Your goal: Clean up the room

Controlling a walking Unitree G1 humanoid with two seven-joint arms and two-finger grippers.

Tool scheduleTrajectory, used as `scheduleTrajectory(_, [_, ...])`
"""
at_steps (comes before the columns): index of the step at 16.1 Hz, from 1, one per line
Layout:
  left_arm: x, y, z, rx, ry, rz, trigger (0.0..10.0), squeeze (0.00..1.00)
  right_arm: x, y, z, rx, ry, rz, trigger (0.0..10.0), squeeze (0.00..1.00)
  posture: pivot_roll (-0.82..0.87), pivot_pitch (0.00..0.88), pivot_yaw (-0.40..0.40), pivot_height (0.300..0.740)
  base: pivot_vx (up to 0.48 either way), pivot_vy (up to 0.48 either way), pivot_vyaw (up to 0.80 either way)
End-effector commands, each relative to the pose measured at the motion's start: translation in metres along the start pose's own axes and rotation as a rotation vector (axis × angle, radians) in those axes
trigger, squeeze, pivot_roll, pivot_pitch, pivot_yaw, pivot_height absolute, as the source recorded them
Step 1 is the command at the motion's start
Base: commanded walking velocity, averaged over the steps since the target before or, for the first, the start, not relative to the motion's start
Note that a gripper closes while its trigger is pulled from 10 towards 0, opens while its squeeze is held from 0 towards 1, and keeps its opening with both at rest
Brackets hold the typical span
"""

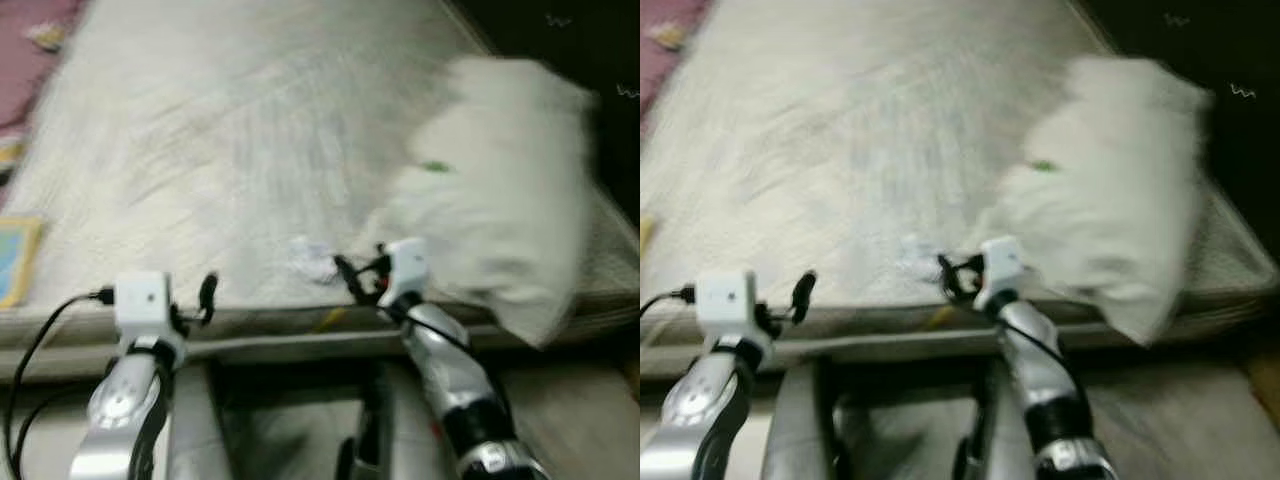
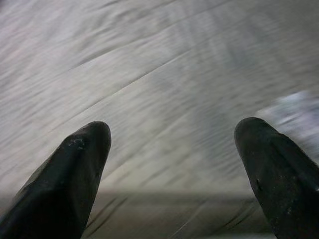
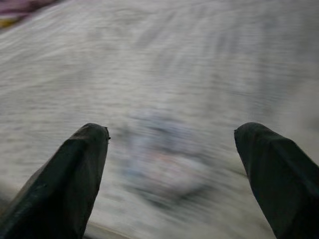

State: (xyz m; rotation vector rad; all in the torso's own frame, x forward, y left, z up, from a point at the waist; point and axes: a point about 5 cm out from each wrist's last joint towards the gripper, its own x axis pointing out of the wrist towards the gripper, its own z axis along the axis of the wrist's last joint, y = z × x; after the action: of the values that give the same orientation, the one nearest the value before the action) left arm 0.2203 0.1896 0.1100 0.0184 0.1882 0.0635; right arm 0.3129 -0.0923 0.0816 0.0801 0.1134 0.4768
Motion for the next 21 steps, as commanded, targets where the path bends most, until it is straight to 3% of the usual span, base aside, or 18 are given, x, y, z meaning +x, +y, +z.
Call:
scheduleTrajectory(1, [-0.007,0.008,0.001,0.015,0.019,0.037,10.0,0.00,0.006,0.007,-0.005,-0.003,0.036,0.039,10.0,0.00,0.19,0.192,-0.070,0.537,0.000,0.000,0.80])
scheduleTrajectory(3, [-0.016,0.016,-0.001,0.025,0.039,0.072,10.0,0.00,0.012,0.011,-0.008,-0.051,0.065,0.065,10.0,0.00,0.20,0.222,-0.078,0.537,0.000,0.000,0.40])
scheduleTrajectory(7, [-0.024,0.018,0.001,0.027,0.042,0.089,10.0,0.00,0.025,0.017,-0.004,-0.086,0.044,0.081,10.0,0.00,0.22,0.255,-0.094,0.537,0.000,0.000,0.00])
scheduleTrajectory(8, [-0.026,0.017,0.003,0.066,0.030,0.072,10.0,0.00,0.030,0.019,-0.001,-0.095,0.033,0.071,10.0,0.00,0.22,0.258,-0.095,0.537,0.000,0.000,0.00])
scheduleTrajectory(10, [-0.022,0.028,0.009,0.058,0.013,0.115,10.0,0.00,0.041,0.020,0.009,-0.102,0.001,0.022,10.0,0.00,0.23,0.265,-0.101,0.537,0.000,0.000,0.00])
scheduleTrajectory(13, [-0.024,0.023,0.009,0.066,0.009,0.085,10.0,0.00,0.048,0.018,0.018,-0.122,-0.011,-0.017,10.0,0.00,0.22,0.273,-0.105,0.537,0.000,0.000,0.00])
scheduleTrajectory(15, [-0.025,0.017,0.007,0.054,0.019,0.069,10.0,0.00,0.049,0.014,0.010,-0.175,0.078,-0.061,10.0,0.00,0.22,0.278,-0.112,0.537,0.000,0.000,0.00])
scheduleTrajectory(16, [-0.026,0.014,0.006,0.051,0.022,0.059,10.0,0.00,0.049,0.012,0.000,-0.258,0.175,-0.098,10.0,0.00,0.22,0.278,-0.112,0.537,0.000,0.000,0.00])
scheduleTrajectory(17, [-0.026,0.013,0.005,0.048,0.024,0.055,10.0,0.00,0.049,0.009,-0.002,-0.231,0.189,-0.136,10.0,0.00,0.21,0.279,-0.115,0.537,0.000,0.000,0.00])
scheduleTrajectory(20, [-0.026,0.009,0.003,0.041,0.026,0.052,10.0,0.00,0.050,0.006,-0.006,-0.278,0.275,-0.197,10.0,0.00,0.22,0.268,-0.129,0.537,0.000,0.000,0.00])
scheduleTrajectory(21, [-0.025,0.008,0.003,0.039,0.022,0.051,10.0,0.00,0.050,0.007,-0.007,-0.255,0.291,-0.195,6.7,0.00,0.22,0.262,-0.135,0.537,0.000,0.000,0.00])
